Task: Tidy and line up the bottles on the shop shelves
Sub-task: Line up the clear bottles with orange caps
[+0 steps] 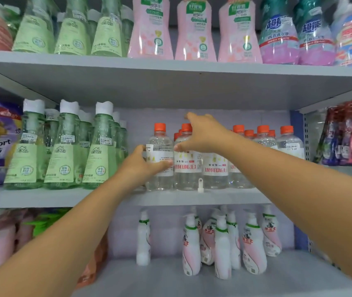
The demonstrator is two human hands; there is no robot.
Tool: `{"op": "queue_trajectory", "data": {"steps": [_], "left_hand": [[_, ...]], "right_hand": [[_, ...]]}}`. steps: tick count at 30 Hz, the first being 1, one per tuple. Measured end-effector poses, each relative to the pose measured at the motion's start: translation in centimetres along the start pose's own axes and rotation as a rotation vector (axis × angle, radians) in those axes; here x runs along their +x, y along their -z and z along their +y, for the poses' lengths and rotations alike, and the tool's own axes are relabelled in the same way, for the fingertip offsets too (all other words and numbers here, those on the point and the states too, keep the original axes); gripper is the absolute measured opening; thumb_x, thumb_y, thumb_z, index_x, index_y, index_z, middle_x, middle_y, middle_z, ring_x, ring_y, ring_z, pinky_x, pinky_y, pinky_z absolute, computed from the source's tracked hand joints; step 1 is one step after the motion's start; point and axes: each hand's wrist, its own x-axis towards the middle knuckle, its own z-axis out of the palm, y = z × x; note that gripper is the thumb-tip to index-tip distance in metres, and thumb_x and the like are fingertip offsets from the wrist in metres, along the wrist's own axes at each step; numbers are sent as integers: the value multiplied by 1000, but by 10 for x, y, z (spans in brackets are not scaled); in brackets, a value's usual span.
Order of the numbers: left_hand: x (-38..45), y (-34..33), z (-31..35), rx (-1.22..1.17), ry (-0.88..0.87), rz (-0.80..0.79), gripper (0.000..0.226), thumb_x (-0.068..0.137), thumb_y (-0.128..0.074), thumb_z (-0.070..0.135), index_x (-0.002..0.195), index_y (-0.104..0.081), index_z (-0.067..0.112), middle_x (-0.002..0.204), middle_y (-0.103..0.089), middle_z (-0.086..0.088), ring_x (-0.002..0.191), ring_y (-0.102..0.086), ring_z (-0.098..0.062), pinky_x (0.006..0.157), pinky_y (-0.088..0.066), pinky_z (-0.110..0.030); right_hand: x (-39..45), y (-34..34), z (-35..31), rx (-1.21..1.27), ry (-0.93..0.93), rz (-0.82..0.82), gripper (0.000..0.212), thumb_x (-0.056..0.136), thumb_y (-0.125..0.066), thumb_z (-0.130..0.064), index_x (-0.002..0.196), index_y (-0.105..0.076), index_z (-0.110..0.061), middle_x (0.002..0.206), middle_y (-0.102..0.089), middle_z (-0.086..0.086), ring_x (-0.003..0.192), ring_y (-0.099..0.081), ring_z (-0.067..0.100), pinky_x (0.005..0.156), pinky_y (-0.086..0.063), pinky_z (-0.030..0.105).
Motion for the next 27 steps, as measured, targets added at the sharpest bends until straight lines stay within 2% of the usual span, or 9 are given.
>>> {"op": "queue_trajectory", "data": {"steps": [3,5,9,11,14,17,20,23,27], "left_hand": [[0,-6,1,19,-16,1,75,62,-85,69,120,-49,40,98,-68,18,84,-69,-5,64,-55,-30],[-3,-10,1,24,-34,29,70,62,-85,69,115,-48,40,95,-68,17,79,-68,-4,57,-50,-27],[-7,-14,-1,52,-78,63,67,64,-81,72,111,-45,41,93,-66,18,77,-67,-2,56,-50,-26],[-8,-13,-3,19,-68,31,63,67,-79,73,111,-45,43,96,-67,18,78,-68,-2,56,-50,-23],[-5,-5,-12,-82,-9,-48,51,79,-80,56,120,-58,37,105,-70,15,87,-70,-4,66,-54,-25],[-3,-2,-18,-123,-5,-88,50,81,-82,40,126,-62,32,105,-72,12,91,-71,-8,71,-56,-28],[-5,-6,-17,-106,-26,-49,54,78,-84,43,124,-59,33,104,-70,13,89,-70,-5,71,-57,-29],[-6,-8,-18,-58,-32,-15,59,73,-87,51,122,-57,36,102,-70,15,86,-70,-3,74,-58,-31],[-8,-11,-17,-9,-42,-4,60,66,-87,61,114,-58,40,100,-72,17,84,-70,0,70,-57,-29]], "right_hand": [[8,8,1,-257,46,-40,73,72,-71,-75,122,-56,-22,113,-55,-1,129,-39,28,98,-32,41],[14,8,1,-333,77,-51,74,71,-68,-80,117,-56,-23,112,-58,-2,125,-42,26,103,-31,43],[21,6,4,-339,87,-90,73,72,-65,-82,113,-53,-23,98,-54,-7,109,-46,24,98,-33,43],[26,8,8,-290,81,-127,69,76,-59,-83,113,-55,-25,99,-56,-9,102,-50,20,96,-39,42],[33,14,16,-123,73,-117,57,91,-49,-74,111,-68,-23,92,-70,-5,89,-63,18,71,-44,32],[38,17,23,-45,66,-102,46,93,-59,-62,103,-74,-20,83,-73,-1,74,-65,13,56,-40,26],[44,15,22,-107,83,-95,42,92,-63,-58,93,-74,-17,77,-72,0,66,-65,13,52,-39,26],[49,15,21,-158,86,-90,42,93,-63,-55,92,-76,-16,79,-73,2,68,-66,17,53,-40,27],[52,15,24,-154,100,-129,40,94,-62,-54,96,-76,-16,83,-73,3,76,-68,21,64,-50,33]]}}
